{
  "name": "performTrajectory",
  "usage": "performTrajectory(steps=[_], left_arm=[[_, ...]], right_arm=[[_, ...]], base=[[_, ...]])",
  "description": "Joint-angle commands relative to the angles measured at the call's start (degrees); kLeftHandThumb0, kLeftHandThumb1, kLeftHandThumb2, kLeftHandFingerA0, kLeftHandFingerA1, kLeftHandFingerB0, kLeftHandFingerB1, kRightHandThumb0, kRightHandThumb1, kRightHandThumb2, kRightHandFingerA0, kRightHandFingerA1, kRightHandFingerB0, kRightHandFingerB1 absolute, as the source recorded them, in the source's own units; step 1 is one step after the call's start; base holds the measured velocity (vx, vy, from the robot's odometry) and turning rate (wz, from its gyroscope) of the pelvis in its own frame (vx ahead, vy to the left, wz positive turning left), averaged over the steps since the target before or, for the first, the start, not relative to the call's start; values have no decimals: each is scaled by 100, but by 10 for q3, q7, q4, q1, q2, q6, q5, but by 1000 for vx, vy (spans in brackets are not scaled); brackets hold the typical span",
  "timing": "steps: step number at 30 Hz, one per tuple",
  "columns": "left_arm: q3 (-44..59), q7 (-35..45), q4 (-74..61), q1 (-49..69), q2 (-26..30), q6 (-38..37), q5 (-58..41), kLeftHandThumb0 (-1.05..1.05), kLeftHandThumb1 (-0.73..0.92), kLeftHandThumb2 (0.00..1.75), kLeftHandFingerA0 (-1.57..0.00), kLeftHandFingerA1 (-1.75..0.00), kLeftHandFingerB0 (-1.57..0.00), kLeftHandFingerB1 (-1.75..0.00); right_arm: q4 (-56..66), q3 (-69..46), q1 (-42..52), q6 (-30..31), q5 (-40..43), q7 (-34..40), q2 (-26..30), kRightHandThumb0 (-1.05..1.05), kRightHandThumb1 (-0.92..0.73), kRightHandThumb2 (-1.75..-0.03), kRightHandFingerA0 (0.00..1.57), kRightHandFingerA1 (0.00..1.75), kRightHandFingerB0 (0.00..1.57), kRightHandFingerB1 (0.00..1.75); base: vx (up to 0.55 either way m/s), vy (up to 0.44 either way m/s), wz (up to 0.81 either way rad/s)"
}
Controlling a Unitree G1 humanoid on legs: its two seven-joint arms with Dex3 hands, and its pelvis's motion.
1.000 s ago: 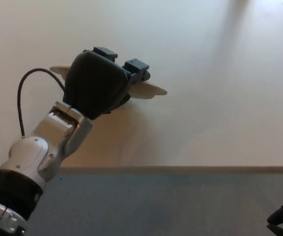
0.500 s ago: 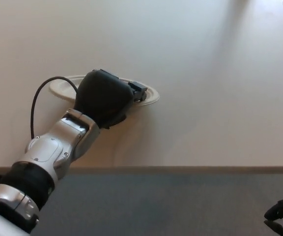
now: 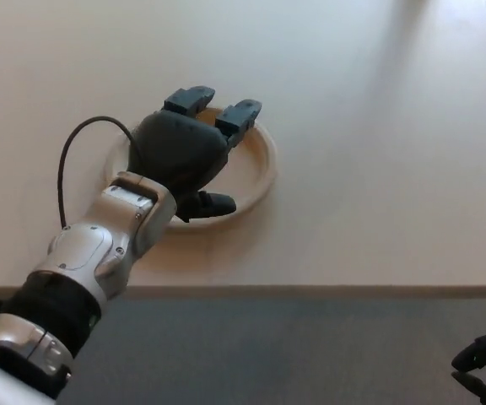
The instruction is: A person passes a plate to the robot and the robot grabs it with its left hand and places it at the centre of the table infront of it
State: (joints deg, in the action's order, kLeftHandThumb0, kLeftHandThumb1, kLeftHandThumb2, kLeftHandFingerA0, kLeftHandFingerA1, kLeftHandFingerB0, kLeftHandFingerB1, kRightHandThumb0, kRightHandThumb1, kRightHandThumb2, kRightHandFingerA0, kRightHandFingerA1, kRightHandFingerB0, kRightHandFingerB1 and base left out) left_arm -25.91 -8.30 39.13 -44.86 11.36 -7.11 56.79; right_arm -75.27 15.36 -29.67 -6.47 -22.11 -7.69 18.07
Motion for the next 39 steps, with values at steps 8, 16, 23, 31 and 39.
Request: performTrajectory(steps=[8, 16, 23, 31, 39], left_arm=[[75, 253, -63, 8, 1, 87, -159, -99, 92, 135, 0, -9, 0, -6], [83, 230, -118, 52, 2, 91, -160, -96, 92, 132, 0, -8, 0, -7], [145, 120, -304, 179, 5, 21, -192, -88, 87, 124, -7, -31, -6, -20], [195, 97, -528, 352, 17, -44, -223, -87, 86, 122, -8, -34, -8, -24], [271, 106, -660, 540, 55, -164, -317, -89, 92, 79, -17, -34, -9, -25]], right_arm=[[-1, 1, -11, -2, -4, -3, 6, -72, -80, -64, 56, 60, 41, 48], [1, 7, -7, -1, -7, -1, 5, -71, -81, -65, 54, 61, 41, 48], [-2, 6, -1, 0, -6, 1, 2, -72, -81, -65, 55, 63, 42, 49], [-4, 19, 34, -8, -13, 6, 2, -72, -84, -66, 53, 65, 39, 49], [-11, 17, 70, 2, -7, 16, -11, -74, -82, -65, 54, 63, 38, 48]], base=[[0, 0, 0], [0, 0, 0], [0, 0, 0], [0, 0, 0], [0, 0, 0]])
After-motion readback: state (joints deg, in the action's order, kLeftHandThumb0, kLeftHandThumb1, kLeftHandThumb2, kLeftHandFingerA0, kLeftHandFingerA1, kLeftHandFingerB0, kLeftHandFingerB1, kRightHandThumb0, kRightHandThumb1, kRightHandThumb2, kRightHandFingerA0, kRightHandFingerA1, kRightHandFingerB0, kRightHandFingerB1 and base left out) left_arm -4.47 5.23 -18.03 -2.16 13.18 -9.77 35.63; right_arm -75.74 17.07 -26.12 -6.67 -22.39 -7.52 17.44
